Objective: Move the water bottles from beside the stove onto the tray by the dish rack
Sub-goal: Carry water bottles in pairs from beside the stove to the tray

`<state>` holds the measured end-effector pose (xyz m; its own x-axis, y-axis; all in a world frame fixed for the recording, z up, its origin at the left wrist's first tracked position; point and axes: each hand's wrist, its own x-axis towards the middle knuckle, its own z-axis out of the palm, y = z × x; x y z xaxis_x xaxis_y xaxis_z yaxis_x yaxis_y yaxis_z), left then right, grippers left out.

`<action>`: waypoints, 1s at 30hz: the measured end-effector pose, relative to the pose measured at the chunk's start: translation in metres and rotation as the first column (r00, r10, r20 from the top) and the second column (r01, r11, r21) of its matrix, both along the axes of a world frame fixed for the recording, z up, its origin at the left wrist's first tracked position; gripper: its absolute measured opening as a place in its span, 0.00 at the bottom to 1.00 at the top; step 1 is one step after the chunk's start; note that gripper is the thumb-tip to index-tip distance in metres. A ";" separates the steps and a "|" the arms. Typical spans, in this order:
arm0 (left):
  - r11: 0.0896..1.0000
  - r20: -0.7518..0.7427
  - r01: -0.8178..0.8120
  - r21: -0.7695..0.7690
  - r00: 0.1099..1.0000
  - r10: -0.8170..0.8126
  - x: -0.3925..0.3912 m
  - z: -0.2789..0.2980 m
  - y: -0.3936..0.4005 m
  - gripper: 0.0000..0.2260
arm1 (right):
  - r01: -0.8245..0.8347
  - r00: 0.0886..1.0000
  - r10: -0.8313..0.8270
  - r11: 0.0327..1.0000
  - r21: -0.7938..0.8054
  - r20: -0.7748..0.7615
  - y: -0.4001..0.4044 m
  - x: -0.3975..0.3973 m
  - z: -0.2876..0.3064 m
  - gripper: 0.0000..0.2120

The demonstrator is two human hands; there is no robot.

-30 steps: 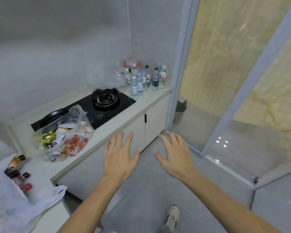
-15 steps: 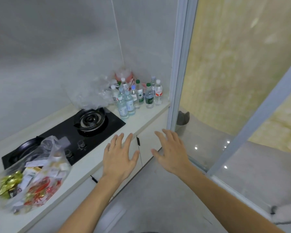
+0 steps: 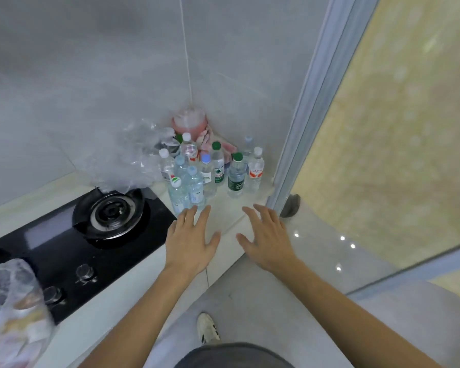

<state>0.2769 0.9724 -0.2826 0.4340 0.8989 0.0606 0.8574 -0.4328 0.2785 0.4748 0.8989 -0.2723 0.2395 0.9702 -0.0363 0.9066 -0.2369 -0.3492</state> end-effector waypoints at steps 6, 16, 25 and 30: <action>0.999 -0.026 -0.051 -0.002 0.998 0.051 0.004 0.001 0.091 0.33 | -0.035 0.999 0.035 0.999 -0.008 0.001 0.093 0.015 -0.004 0.34; 0.970 -0.007 -0.242 -0.028 0.970 0.241 0.012 -0.010 0.163 0.33 | -0.270 0.961 0.272 0.962 0.046 -0.053 0.210 0.025 -0.024 0.32; 0.831 0.054 -0.398 -0.387 0.890 0.452 0.010 -0.032 0.186 0.28 | -0.531 0.820 0.507 0.847 -0.023 -0.265 0.286 0.001 -0.059 0.33; 0.763 0.127 -0.445 -0.468 0.821 0.556 0.010 -0.053 0.187 0.25 | -0.487 0.816 0.462 0.873 0.017 -0.347 0.295 -0.001 -0.080 0.35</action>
